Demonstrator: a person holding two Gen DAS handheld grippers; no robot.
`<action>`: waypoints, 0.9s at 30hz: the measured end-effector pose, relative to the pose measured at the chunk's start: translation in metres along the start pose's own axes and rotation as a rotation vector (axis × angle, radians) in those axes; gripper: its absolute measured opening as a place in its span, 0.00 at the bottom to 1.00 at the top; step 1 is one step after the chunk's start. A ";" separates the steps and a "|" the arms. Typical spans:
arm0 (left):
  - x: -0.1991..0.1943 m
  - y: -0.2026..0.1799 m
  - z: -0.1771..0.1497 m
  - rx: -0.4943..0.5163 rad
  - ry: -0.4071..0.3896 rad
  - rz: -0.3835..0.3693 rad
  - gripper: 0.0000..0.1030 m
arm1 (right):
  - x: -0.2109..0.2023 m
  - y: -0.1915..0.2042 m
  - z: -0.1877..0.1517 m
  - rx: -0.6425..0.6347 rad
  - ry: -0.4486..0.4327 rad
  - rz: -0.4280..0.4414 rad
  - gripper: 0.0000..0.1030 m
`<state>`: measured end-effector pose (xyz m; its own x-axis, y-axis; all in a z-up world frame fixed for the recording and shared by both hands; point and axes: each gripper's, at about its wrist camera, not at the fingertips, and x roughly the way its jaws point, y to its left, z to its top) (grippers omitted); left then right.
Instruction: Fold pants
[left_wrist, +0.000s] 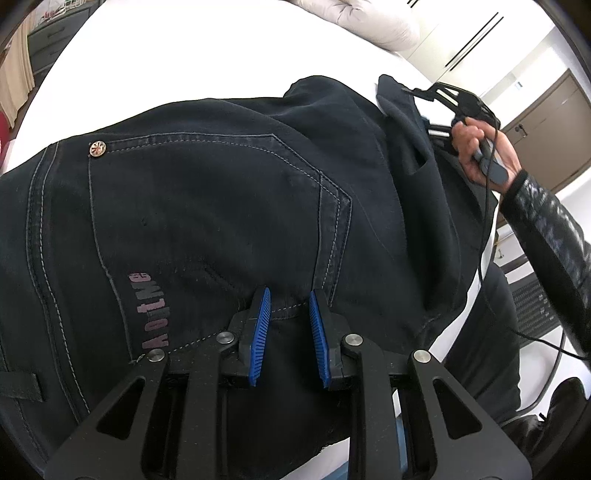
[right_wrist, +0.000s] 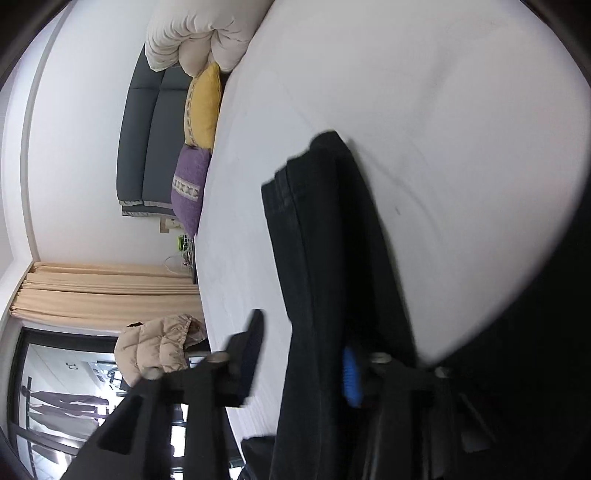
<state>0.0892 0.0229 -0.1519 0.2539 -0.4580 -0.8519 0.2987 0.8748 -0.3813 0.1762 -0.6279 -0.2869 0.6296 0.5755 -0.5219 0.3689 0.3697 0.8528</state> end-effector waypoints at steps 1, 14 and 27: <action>0.000 -0.001 0.000 0.000 0.002 0.003 0.21 | 0.000 0.001 0.002 -0.017 0.000 -0.020 0.07; 0.002 -0.010 0.004 0.006 -0.006 0.028 0.21 | -0.209 -0.044 -0.015 -0.063 -0.384 0.092 0.05; 0.002 -0.019 0.003 0.002 0.003 0.079 0.21 | -0.243 -0.133 -0.036 0.144 -0.441 0.116 0.46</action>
<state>0.0870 0.0050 -0.1459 0.2736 -0.3871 -0.8805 0.2797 0.9079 -0.3123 -0.0504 -0.7906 -0.2745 0.8907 0.2314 -0.3913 0.3504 0.1988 0.9152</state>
